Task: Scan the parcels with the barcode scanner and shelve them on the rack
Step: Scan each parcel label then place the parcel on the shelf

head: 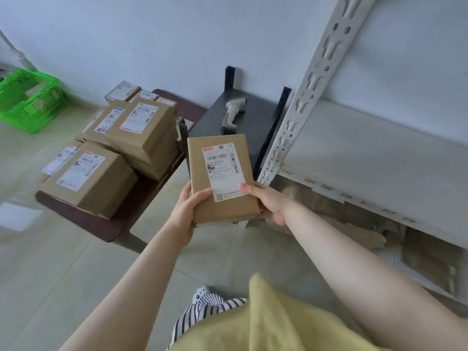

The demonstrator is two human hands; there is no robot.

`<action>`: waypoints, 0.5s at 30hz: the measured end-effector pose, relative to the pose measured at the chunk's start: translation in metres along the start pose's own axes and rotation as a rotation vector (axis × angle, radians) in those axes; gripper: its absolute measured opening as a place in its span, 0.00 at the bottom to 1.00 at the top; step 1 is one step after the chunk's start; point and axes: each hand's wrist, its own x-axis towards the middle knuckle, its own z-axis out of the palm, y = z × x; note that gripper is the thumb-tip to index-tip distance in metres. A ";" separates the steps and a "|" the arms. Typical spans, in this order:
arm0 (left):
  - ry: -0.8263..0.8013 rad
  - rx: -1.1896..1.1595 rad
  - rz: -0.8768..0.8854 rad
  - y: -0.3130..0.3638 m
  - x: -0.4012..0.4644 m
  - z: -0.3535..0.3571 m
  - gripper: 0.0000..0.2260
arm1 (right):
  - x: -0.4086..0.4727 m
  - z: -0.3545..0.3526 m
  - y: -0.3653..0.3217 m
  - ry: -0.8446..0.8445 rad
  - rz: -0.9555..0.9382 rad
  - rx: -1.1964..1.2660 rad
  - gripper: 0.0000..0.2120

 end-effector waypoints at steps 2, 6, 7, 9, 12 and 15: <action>-0.013 0.019 -0.035 -0.014 -0.005 0.024 0.31 | -0.016 -0.024 0.014 0.013 -0.004 0.008 0.27; -0.076 0.020 -0.088 -0.054 -0.019 0.082 0.33 | -0.052 -0.085 0.051 0.037 -0.001 -0.011 0.33; -0.092 0.022 -0.100 -0.066 -0.022 0.101 0.32 | -0.063 -0.104 0.062 0.041 0.001 -0.026 0.35; -0.098 0.023 -0.122 -0.089 -0.028 0.142 0.31 | -0.085 -0.143 0.079 0.068 0.008 -0.019 0.33; -0.129 0.030 -0.155 -0.112 -0.035 0.196 0.34 | -0.117 -0.194 0.096 0.107 0.029 0.004 0.28; -0.173 0.081 -0.160 -0.115 -0.039 0.238 0.34 | -0.147 -0.229 0.103 0.134 -0.003 0.037 0.21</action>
